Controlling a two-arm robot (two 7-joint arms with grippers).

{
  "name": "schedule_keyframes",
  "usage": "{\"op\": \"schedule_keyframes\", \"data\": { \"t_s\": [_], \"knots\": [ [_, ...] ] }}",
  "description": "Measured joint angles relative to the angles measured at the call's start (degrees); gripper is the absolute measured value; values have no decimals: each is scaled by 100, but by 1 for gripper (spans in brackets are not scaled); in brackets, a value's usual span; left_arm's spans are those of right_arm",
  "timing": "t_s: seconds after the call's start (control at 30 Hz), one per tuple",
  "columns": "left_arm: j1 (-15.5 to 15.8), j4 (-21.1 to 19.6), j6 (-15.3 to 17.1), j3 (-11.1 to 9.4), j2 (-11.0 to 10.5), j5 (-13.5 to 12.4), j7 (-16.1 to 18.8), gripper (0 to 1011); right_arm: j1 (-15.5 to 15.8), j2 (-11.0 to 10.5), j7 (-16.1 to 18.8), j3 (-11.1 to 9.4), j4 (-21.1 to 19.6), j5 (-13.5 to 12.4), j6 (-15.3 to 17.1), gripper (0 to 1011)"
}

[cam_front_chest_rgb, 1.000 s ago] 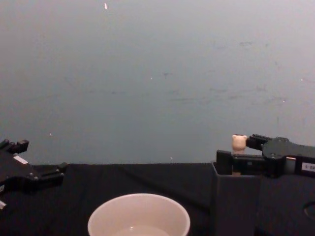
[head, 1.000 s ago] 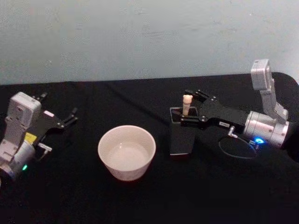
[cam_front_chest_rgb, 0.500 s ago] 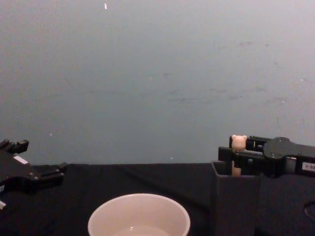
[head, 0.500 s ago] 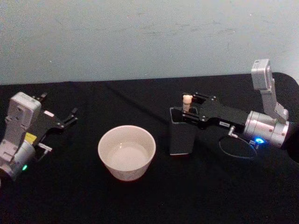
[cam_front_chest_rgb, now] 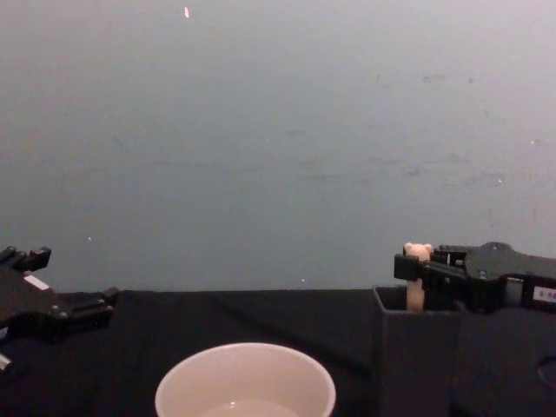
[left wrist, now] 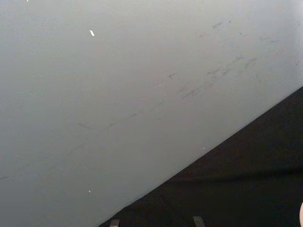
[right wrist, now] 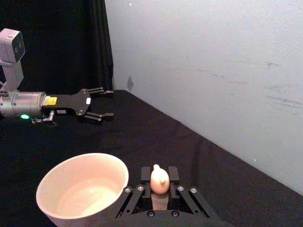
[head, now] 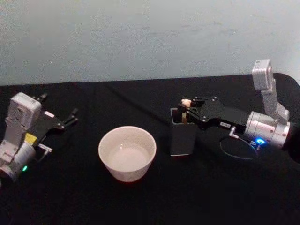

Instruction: Pick up the stirring spoon with one hand, stir inside the cup, then place it back in its original position.

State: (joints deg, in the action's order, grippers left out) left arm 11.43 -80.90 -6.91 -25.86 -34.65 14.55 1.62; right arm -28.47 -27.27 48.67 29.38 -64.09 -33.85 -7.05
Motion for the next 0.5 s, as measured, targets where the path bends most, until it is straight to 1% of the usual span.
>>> {"op": "schedule_keyframes", "data": {
  "t_s": [0.4, 0.5],
  "knots": [
    [0, 0, 0, 0, 0, 0, 0, 1001, 0, 0, -1, 1, 0, 0, 0, 214],
    [0, 0, 0, 0, 0, 0, 0, 1001, 84, -40, -177, -14, -175, 48, -2, 214]
  ]
}}
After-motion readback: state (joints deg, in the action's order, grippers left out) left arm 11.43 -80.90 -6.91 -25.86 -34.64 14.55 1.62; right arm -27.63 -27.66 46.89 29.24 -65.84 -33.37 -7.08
